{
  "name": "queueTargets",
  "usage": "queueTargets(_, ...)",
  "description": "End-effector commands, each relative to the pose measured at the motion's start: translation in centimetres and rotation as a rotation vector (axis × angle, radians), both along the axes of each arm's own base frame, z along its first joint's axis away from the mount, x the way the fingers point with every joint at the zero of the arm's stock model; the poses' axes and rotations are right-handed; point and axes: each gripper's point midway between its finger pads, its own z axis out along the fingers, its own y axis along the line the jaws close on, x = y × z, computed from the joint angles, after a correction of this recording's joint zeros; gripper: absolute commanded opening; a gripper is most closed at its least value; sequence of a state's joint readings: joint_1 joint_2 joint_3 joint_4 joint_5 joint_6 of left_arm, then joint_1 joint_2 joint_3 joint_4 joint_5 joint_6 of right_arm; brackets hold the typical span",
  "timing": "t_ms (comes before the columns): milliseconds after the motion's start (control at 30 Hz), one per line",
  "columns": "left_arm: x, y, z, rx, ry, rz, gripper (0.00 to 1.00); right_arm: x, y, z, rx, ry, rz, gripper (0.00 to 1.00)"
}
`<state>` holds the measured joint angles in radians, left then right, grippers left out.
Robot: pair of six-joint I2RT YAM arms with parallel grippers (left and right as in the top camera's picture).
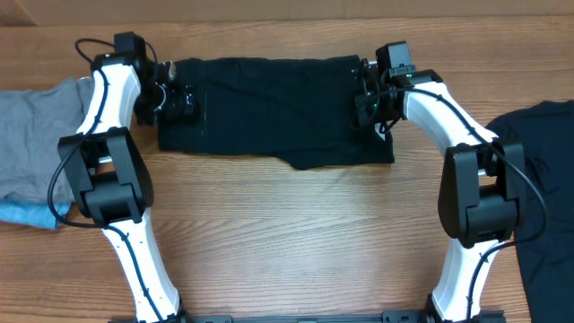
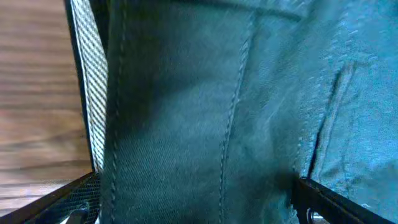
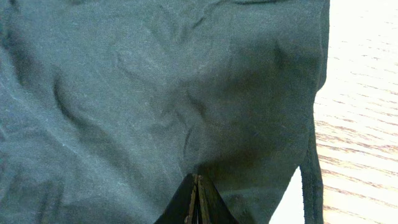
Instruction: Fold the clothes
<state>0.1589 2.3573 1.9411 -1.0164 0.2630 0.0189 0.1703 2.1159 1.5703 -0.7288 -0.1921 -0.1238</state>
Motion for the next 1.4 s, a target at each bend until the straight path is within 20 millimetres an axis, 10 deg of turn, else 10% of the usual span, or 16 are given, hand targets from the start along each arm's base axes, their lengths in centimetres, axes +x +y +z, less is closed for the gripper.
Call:
queueTargets(0, -0.2, -0.7, -1.0, -0.034, 0.005, 0.046, 1.0, -0.1, -0.2, 1.0, -0.005, -0.017, 0.0, 0.04)
queueTargets(467, -1.4, -1.2, -5.7, -0.013, 0.065, 0.086, 0.96, -0.2, -0.2, 0.9, -0.007, -0.01, 0.0, 0.04)
queueTargets(633, -1.3, -1.5, -5.3, -0.049, 0.069, 0.084, 0.16, -0.1, -0.2, 0.9, -0.006, -0.014, 0.0, 0.04)
queueTargets(667, -1.1, -1.3, -4.9, -0.049, 0.067, 0.087, 0.04, -0.1, -0.2, 0.9, -0.006, -0.014, 0.0, 0.04)
queueTargets(933, 2.9, 0.7, 6.9, 0.072, -0.049, 0.089, 0.04, 0.4, 0.0, 1.2, 0.004, -0.037, -0.004, 0.04)
queueTargets(1133, 3.5, -4.0, 12.6, 0.266, -0.132, -0.033, 0.04, 1.7, 2.1, 2.6, 0.147, -0.082, -0.015, 0.04)
queueTargets(1367, 2.1, -16.4, 14.7, 0.334, -0.214, -0.267, 0.04, 3.0, -1.5, 2.9, 0.113, -0.097, -0.11, 0.04)
